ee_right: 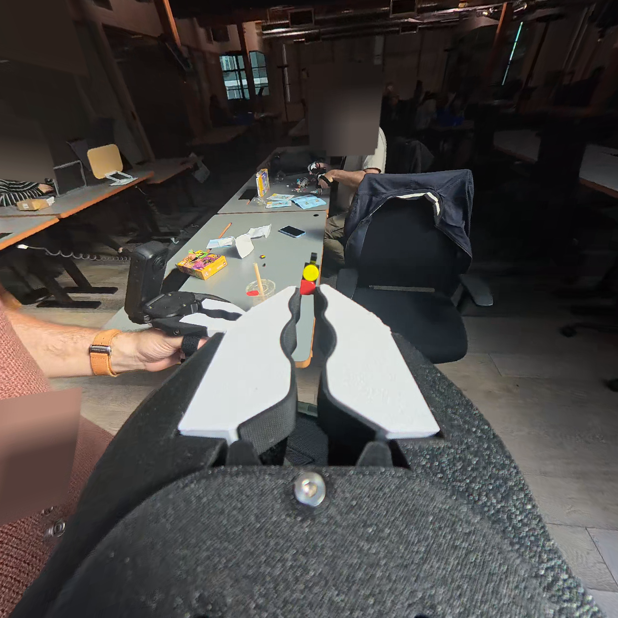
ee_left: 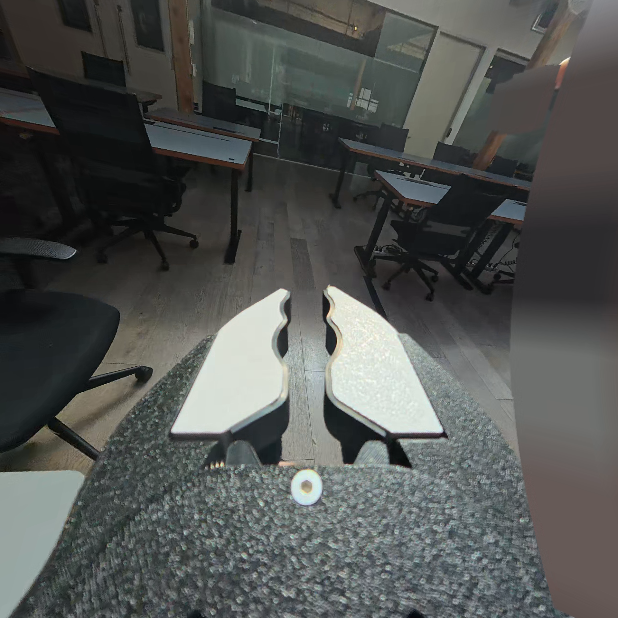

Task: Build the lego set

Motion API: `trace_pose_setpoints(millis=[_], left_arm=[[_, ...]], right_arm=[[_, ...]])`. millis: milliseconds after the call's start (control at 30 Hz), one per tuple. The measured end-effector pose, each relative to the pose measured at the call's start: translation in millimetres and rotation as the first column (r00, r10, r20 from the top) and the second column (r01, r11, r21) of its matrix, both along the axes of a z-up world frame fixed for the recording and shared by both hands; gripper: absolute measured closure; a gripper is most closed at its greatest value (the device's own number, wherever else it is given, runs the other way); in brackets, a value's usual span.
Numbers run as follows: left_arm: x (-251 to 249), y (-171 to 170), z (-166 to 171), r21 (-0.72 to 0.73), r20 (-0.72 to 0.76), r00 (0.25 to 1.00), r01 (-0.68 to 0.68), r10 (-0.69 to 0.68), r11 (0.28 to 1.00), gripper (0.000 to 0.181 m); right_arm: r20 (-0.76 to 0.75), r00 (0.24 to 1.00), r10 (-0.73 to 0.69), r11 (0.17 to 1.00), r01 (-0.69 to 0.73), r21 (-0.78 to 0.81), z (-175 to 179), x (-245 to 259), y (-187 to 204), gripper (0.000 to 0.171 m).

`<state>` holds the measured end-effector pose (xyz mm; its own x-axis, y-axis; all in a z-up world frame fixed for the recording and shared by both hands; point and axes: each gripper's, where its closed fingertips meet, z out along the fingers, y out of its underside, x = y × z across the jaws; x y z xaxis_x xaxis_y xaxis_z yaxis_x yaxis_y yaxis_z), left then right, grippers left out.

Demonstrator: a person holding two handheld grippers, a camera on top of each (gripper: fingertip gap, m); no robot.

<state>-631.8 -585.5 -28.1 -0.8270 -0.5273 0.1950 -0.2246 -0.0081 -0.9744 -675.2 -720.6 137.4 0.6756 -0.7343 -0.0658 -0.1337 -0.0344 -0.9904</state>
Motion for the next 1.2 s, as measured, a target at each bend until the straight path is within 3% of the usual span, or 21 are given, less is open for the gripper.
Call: trace_pose_setpoints(millis=[167, 367, 500, 600, 667, 833, 967, 1100, 1200], left_arm=[[86.8, -45.8, 11.7, -0.009, -0.016, 0.986, -0.164, 0.164, 0.986, 0.165], [195.3, -53.1, 41.2, -0.023, 0.046, 0.889, -0.455, 0.456, 0.89, 0.165], [243.0, -27.9, 1.5, 0.055, 0.046, 0.695, -0.719, 0.717, 0.693, 0.165], [240.7, -5.6, -38.5, 0.186, 0.048, 0.456, -0.878, 0.889, 0.44, 0.166], [229.9, -3.5, -39.8, 0.226, 0.041, 0.319, -0.926, 0.947, 0.302, 0.167], [228.4, -8.8, -24.9, 0.354, 0.124, 0.241, -0.917, 0.963, 0.184, 0.167], [225.2, 16.9, -40.3, 0.416, 0.162, 0.107, -0.909, 0.981, 0.03, 0.167], [245.8, 48.0, -45.9, 0.42, 0.16, 0.082, -0.908, 0.984, 0.007, 0.166], [261.0, 79.6, -25.2, 0.427, 0.206, 0.062, -0.904, 0.976, -0.032, 0.166]], right_arm=[[-0.056, 0.981, 0.184, 0.983, -0.182, 0.038, -18.0, 115.3, -40.3, 0.164], [-0.099, 0.907, 0.408, 0.911, -0.412, -0.017, -43.1, 250.9, -67.9, 0.164], [-0.087, 0.78, 0.62, 0.78, -0.624, -0.042, -62.3, 343.8, -62.5, 0.164], [-0.063, 0.668, 0.742, 0.667, -0.744, -0.033, -64.0, 410.9, -49.3, 0.164], [-0.077, 0.621, 0.78, 0.62, -0.784, -0.044, -58.8, 455.5, -35.9, 0.164], [-0.028, 0.576, 0.817, 0.573, -0.816, -0.076, -38.9, 563.0, 19.3, 0.163], [0.024, 0.56, 0.828, 0.56, -0.825, -0.075, -33.4, 628.9, 94.2, 0.164], [0.05, 0.54, 0.84, 0.541, -0.841, -0.009, -21.0, 650.8, 169.6, 0.164], [0.024, 0.474, 0.88, 0.474, -0.88, -0.003, -22.3, 641.5, 221.5, 0.163]])
